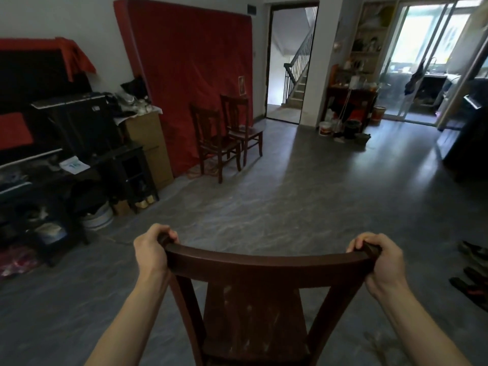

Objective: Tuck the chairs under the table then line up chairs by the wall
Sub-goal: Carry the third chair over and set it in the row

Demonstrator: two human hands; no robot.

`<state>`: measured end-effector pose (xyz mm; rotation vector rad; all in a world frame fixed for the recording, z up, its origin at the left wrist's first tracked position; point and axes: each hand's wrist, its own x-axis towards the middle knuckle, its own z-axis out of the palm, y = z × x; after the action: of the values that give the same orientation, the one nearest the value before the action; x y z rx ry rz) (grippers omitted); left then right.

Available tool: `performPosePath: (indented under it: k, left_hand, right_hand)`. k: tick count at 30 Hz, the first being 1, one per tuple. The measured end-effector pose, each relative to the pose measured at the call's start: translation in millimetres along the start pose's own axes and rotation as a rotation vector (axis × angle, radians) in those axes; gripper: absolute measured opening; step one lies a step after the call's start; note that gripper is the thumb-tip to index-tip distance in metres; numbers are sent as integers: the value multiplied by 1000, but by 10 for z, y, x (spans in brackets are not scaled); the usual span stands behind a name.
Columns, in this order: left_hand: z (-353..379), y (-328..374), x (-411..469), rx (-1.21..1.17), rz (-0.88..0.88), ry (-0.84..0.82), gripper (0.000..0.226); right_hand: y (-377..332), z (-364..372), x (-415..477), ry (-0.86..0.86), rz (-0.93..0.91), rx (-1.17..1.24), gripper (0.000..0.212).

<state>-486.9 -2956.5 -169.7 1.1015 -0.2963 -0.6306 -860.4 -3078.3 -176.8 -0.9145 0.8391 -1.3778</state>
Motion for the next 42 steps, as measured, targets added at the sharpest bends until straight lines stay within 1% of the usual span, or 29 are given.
performPosePath:
  k: [6, 8, 10, 13, 17, 19, 21, 25, 30, 34, 36, 38, 42]
  left_hand:
    - [854, -164, 1593, -17, 13, 25, 32]
    - [1126, -276, 2179, -40, 19, 12, 31]
    - [1414, -407, 2784, -46, 5, 1, 28]
    - [1871, -618, 3805, -50, -19, -9, 30]
    - [2481, -769, 4871, -59, -78, -50, 30]
    - [2836, -831, 5371, -27, -74, -45, 34]
    - [3233, -892, 5893, -51, -70, -90, 37]
    - [3955, -1129, 6901, -91, -85, -157, 37]
    - [4890, -1565, 8206, -72, -107, -183, 34]
    - [5761, -1827, 9160, -82, -143, -206, 36]
    - [6158, -1918, 9600, -39, -129, -194, 41]
    - [6516, -2021, 10043, -70, -132, -200, 43]
    - [7236, -2317, 11037, -91, -169, -238, 45]
  right_hand:
    - [198, 730, 1697, -12, 9, -6, 49]
    - [325, 941, 2277, -18, 12, -7, 46]
    - [469, 1141, 2856, -3, 3, -14, 45]
    - [693, 1498, 3777, 25, -9, -32, 48]
    - [843, 1899, 4848, 72, -20, -31, 50]
    - [897, 2067, 5321, 94, -24, -54, 52]
    - [974, 2225, 5857, 122, -44, -38, 52]
    - [1167, 2458, 6990, 164, -54, -16, 49]
    - [1506, 2649, 8539, 173, -64, -16, 45]
    - [1684, 2782, 9734, 251, -49, 19, 40]
    - [1709, 2906, 10254, 262, -48, 3, 46]
    - [1721, 3051, 10780, 265, -62, -5, 52]
    - [1846, 3232, 11847, 289, -63, 11, 47]
